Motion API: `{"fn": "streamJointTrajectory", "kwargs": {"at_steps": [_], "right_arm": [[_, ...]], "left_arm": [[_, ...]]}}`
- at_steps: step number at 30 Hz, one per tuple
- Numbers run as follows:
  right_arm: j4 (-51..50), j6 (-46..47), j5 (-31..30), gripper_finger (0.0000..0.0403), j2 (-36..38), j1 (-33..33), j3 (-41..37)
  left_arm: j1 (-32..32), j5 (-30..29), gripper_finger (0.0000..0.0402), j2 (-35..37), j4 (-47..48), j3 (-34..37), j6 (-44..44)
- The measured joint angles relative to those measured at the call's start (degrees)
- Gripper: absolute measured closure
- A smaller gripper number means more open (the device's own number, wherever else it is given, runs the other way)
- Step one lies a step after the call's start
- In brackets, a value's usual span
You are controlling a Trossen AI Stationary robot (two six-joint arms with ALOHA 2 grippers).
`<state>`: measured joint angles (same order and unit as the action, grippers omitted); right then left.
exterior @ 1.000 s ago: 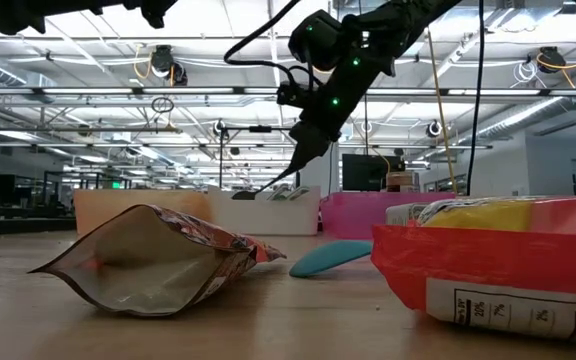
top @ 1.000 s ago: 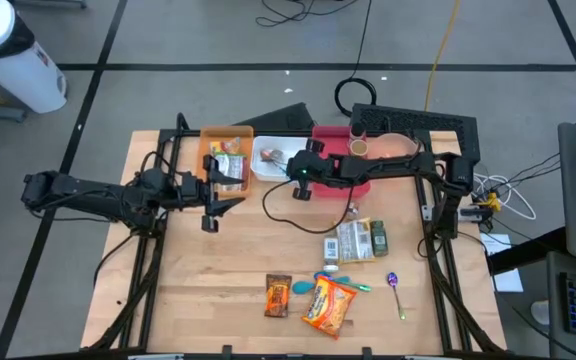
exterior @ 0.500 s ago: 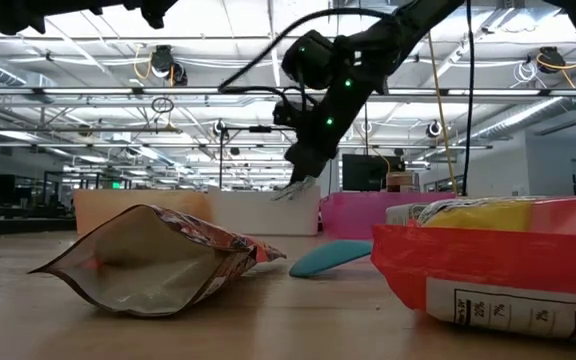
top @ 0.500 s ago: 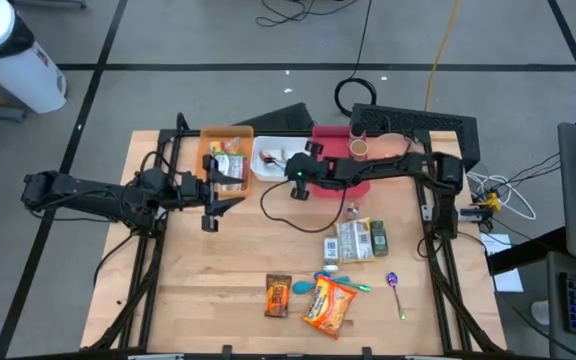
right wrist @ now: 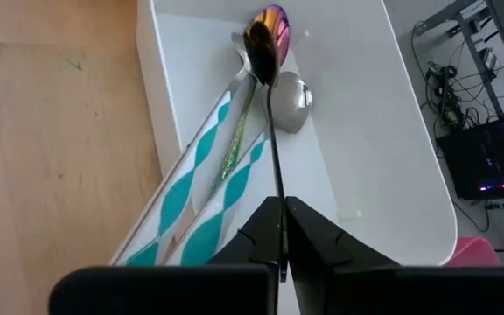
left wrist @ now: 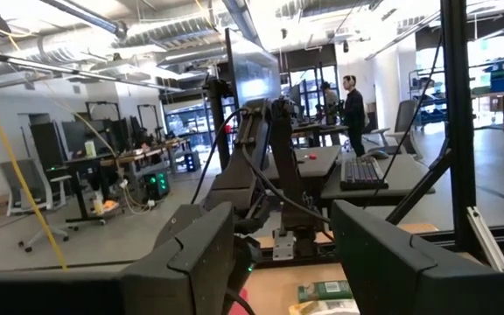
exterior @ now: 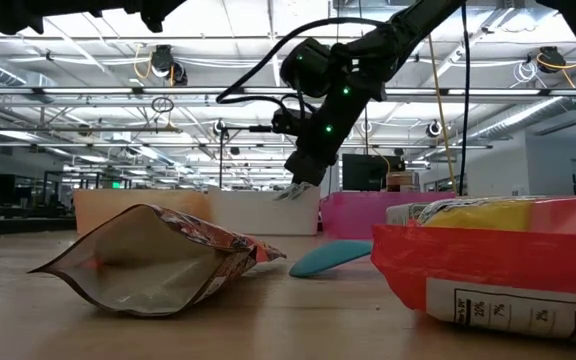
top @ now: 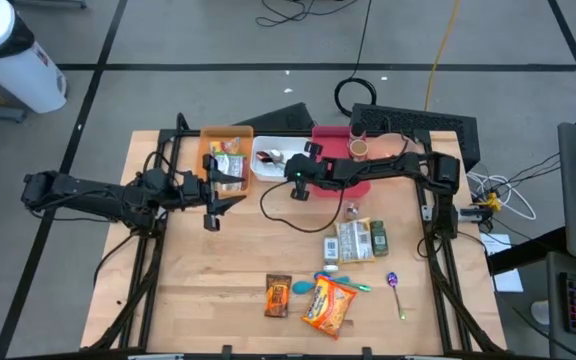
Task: Pick & Place Food Item
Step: Put the black spoon into the white bin, then put the orange seasoning pack into the red bin
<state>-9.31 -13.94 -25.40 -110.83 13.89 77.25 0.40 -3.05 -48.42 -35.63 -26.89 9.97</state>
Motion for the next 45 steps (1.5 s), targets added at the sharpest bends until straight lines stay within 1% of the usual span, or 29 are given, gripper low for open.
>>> {"fn": "streamJointTrajectory", "kwargs": {"at_steps": [2, 6, 11, 13, 16, 18, 20, 23, 28, 31, 34, 36, 41, 45], "right_arm": [[0.1, -0.2, 0.3, 0.0392, 0.0, -0.1, 0.0], [0.0, -0.5, 3.5, 0.0364, 0.0, -0.1, 0.0], [-0.4, -2.8, 2.8, 0.0310, 1.6, -0.5, 0.1], [-2.7, -3.3, 2.9, 0.0289, 3.3, -0.7, -0.1], [-3.1, -3.3, 2.8, 0.0262, 6.6, -1.2, 0.1], [-6.4, -2.9, 2.8, 0.0249, 9.7, -1.9, 0.0], [-6.4, -2.0, 2.8, 0.0239, 12.0, -2.7, 0.1], [-9.4, -0.4, 3.0, 0.0228, 16.4, -4.1, -0.1], [-10.7, 2.5, 3.3, 0.0223, 21.8, -7.1, 0.0], [-10.2, 4.1, 7.5, 0.0225, 24.0, -9.0, -0.8], [-3.9, 4.2, 12.5, 0.0228, 25.5, -10.8, -4.2], [1.6, 4.1, 14.5, 0.0229, 26.2, -12.0, -8.6], [23.2, 3.8, 17.0, 0.0225, 26.1, -14.8, -20.0], [39.6, 0.7, 21.1, 0.0228, 26.1, -16.8, -27.6]], "left_arm": [[0.0, 0.0, 0.0204, 0.0, 0.0, 0.0, 0.0], [0.0, 0.0, 0.0204, 0.0, 0.1, 0.0, -0.1], [0.0, 0.0, 0.0204, 0.0, 0.3, 0.0, -0.1], [0.0, 0.0, 0.0204, 0.0, 0.5, 0.0, -0.1], [0.0, 0.0, 0.0204, 0.0, 0.9, 0.0, -0.1], [0.0, 0.0, 0.0204, 0.0, 1.0, 0.0, -0.3], [0.0, 0.0, 0.0204, 0.0, 1.3, 0.0, -0.9], [0.0, 0.0, 0.0204, 0.0, 1.8, 0.0, -2.6], [0.1, 0.0, 0.0204, 0.0, 2.4, 0.0, -3.4], [0.2, 0.1, 0.0204, 0.0, 2.5, 0.0, -4.1], [0.3, 0.1, 0.0204, 0.0, 2.5, 0.0, -3.9], [0.3, 0.1, 0.0204, 0.0, 2.5, 0.0, -3.7], [0.2, 0.0, 0.0204, -0.5, 2.3, 0.0, -3.7], [0.1, 0.1, 0.0204, -1.6, 2.5, 0.0, -5.0]]}}
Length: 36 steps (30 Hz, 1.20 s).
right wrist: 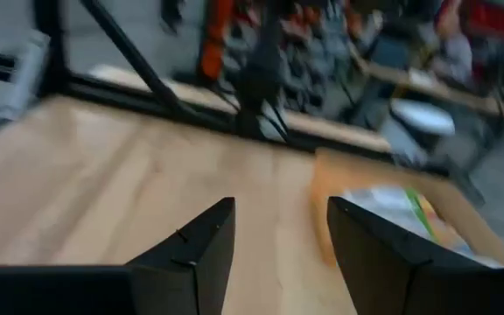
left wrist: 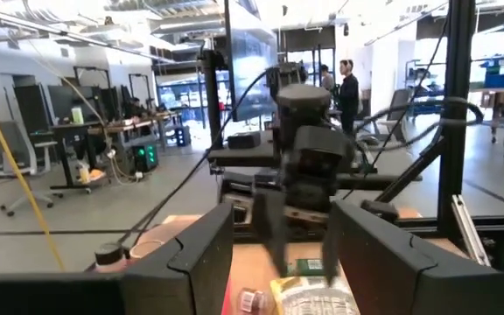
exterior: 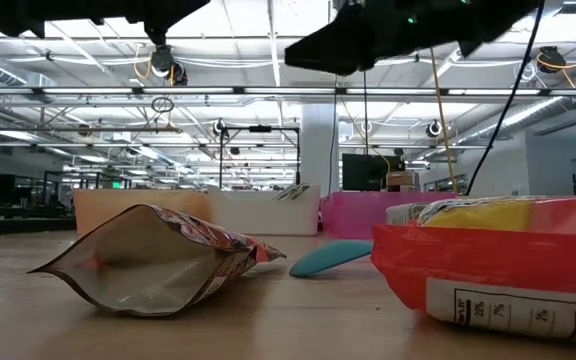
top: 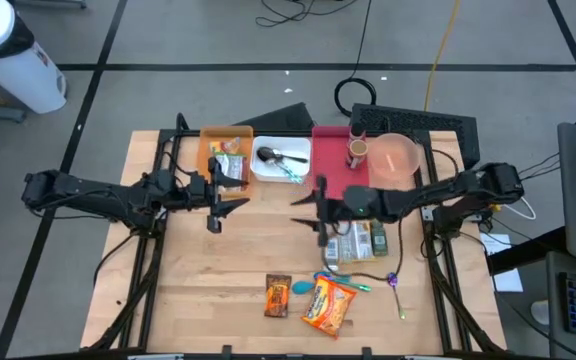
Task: Pick & Place Food Item
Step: Put the orange seasoning pack into the red bin
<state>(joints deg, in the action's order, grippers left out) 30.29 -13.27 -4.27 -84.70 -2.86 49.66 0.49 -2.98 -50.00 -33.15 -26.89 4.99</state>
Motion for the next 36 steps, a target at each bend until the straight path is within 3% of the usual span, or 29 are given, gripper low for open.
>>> {"fn": "streamJointTrajectory", "kwargs": {"at_steps": [7, 13, 19, 30, 36], "right_arm": [[24.8, -3.0, 0.0, 0.0229, 0.0, -3.5, -9.1], [32.2, -2.4, 0.0, 0.0228, 0.0, -4.5, -12.5], [28.0, 2.3, 0.0, 0.0234, 0.0, -4.8, -13.0], [15.8, -2.6, -0.1, 0.0233, -0.1, -4.8, -13.0], [15.2, -0.7, -0.1, 0.0216, -0.1, -4.8, -13.0]], "left_arm": [[0.0, 0.1, 0.0204, -6.3, -6.0, 0.0, -3.9], [0.4, 0.7, 0.0204, -15.1, -13.6, 0.0, -8.1], [0.7, 1.4, 0.0204, -20.8, -19.5, -0.1, -8.6], [5.5, 1.4, 0.0204, -20.4, -17.3, -0.1, -0.3], [8.5, 1.4, 0.0204, -20.4, -17.7, -0.9, -3.2]]}}
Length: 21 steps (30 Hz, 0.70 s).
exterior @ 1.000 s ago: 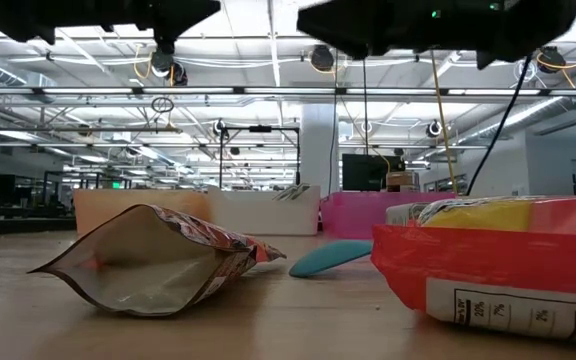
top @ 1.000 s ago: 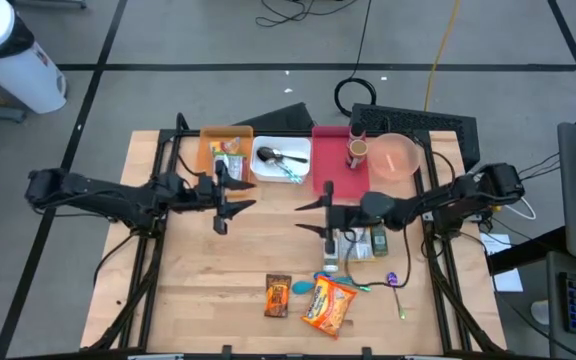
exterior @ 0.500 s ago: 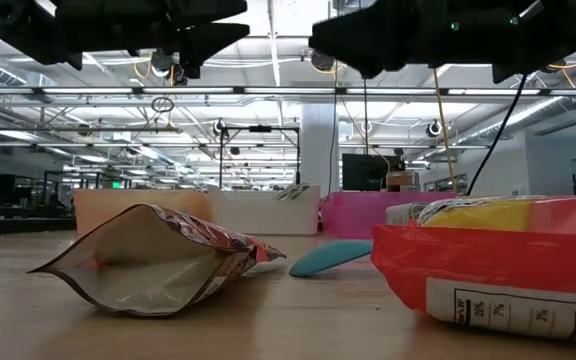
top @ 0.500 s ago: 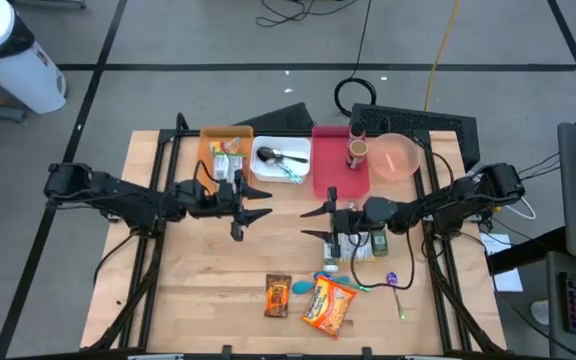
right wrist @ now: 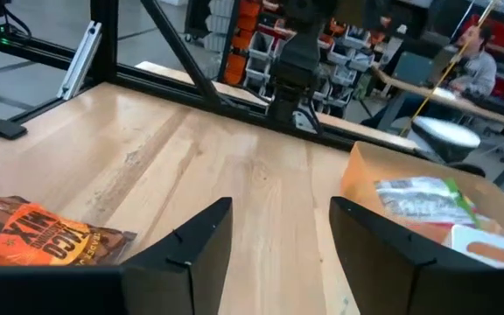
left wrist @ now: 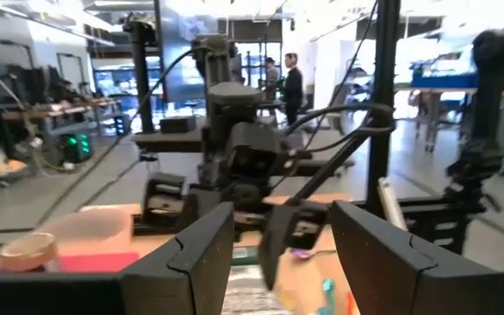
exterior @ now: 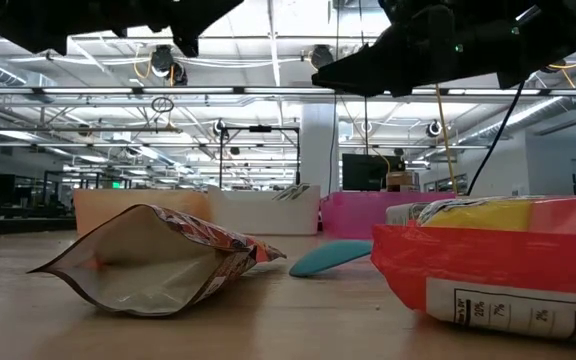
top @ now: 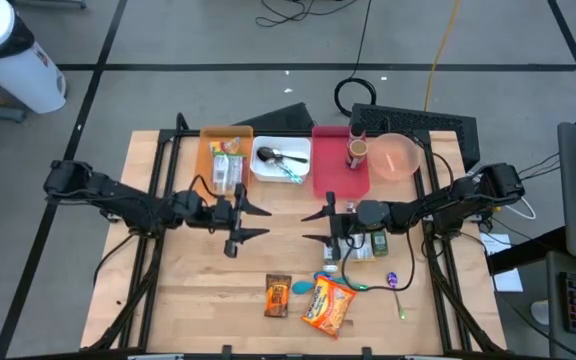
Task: Pick & Place Food Item
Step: Put the orange seasoning pack into the red bin
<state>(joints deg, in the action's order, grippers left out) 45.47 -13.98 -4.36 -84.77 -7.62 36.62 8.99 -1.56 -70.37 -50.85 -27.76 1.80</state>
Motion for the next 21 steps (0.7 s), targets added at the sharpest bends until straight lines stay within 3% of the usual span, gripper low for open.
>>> {"fn": "streamJointTrajectory", "kwargs": {"at_steps": [11, 21], "right_arm": [[-1.7, 4.6, 0.1, 0.0150, 0.0, 0.0, 0.0], [-5.4, 5.0, 0.2, 0.0145, 0.0, -0.1, 0.0]], "left_arm": [[0.7, 0.0, 0.0197, 0.0, 1.2, -0.7, 0.1], [0.7, 0.3, 0.0131, 0.0, 8.0, -0.8, -7.5]]}}
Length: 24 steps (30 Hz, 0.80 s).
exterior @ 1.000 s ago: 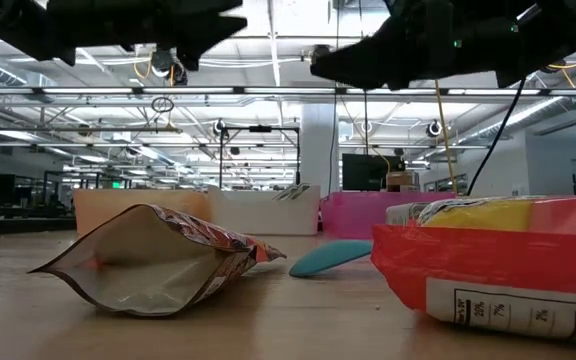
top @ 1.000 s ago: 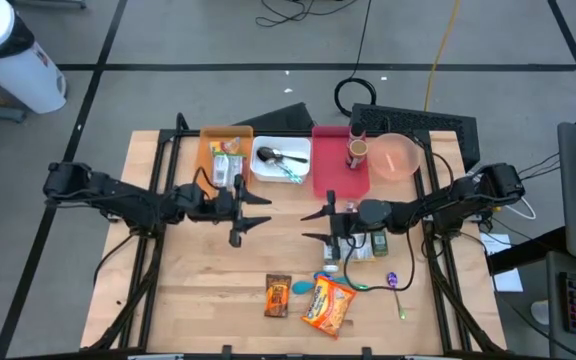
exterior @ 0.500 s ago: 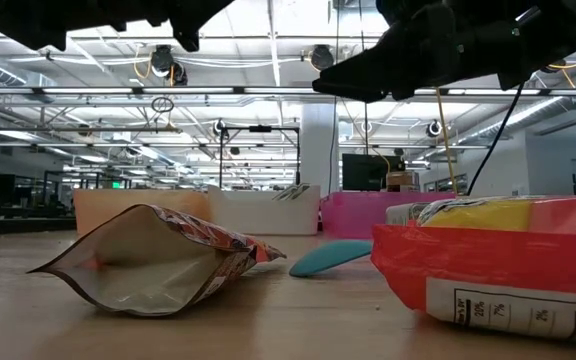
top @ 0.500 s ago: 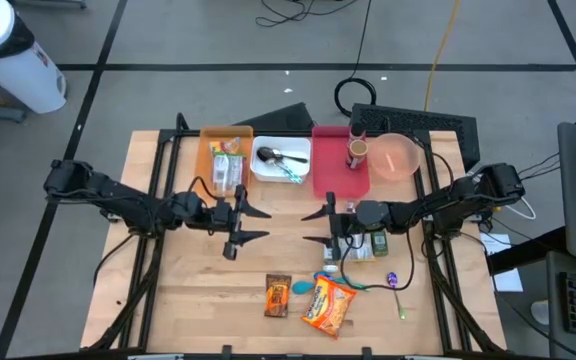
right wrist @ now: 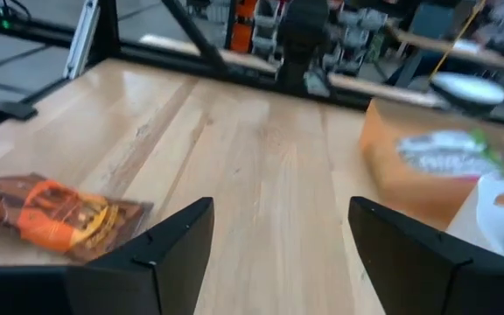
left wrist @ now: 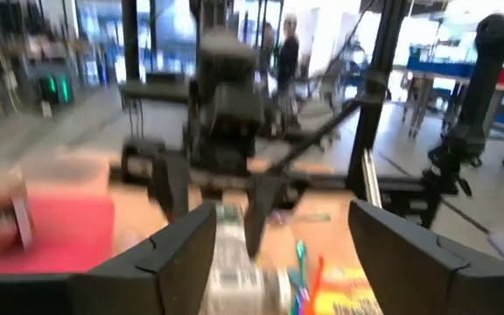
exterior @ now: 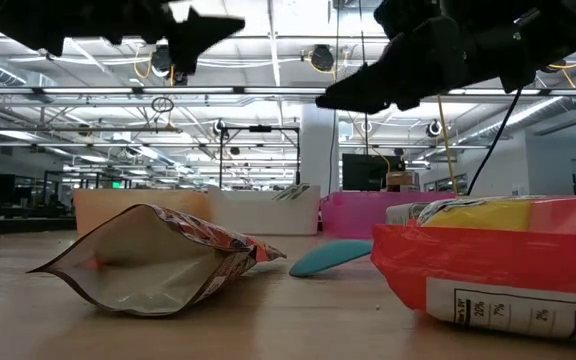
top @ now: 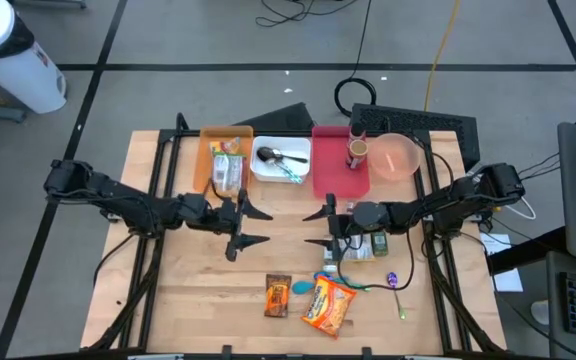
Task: Pick & Place Food Item
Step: Put the orange seasoning pack into the red bin
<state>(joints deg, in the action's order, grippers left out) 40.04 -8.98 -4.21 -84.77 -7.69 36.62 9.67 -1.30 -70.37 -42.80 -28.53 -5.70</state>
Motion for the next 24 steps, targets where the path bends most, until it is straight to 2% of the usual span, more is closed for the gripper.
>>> {"fn": "streamJointTrajectory", "kwargs": {"at_steps": [8, 16, 24], "right_arm": [[-6.5, -0.4, 0.1, 0.0145, 0.0, -2.8, 0.0], [-7.7, -1.4, 0.0, 0.0148, 2.3, -3.7, 0.0], [-18.9, -0.9, 0.0, 0.0149, 12.6, -3.7, 0.0]], "left_arm": [[1.0, 4.3, 0.0118, -1.8, 17.3, 0.0, -12.6], [3.4, 4.5, 0.0126, -10.3, 15.5, 0.0, -18.1], [3.6, 6.0, 0.0124, -19.3, 11.0, -1.4, -20.8]]}}
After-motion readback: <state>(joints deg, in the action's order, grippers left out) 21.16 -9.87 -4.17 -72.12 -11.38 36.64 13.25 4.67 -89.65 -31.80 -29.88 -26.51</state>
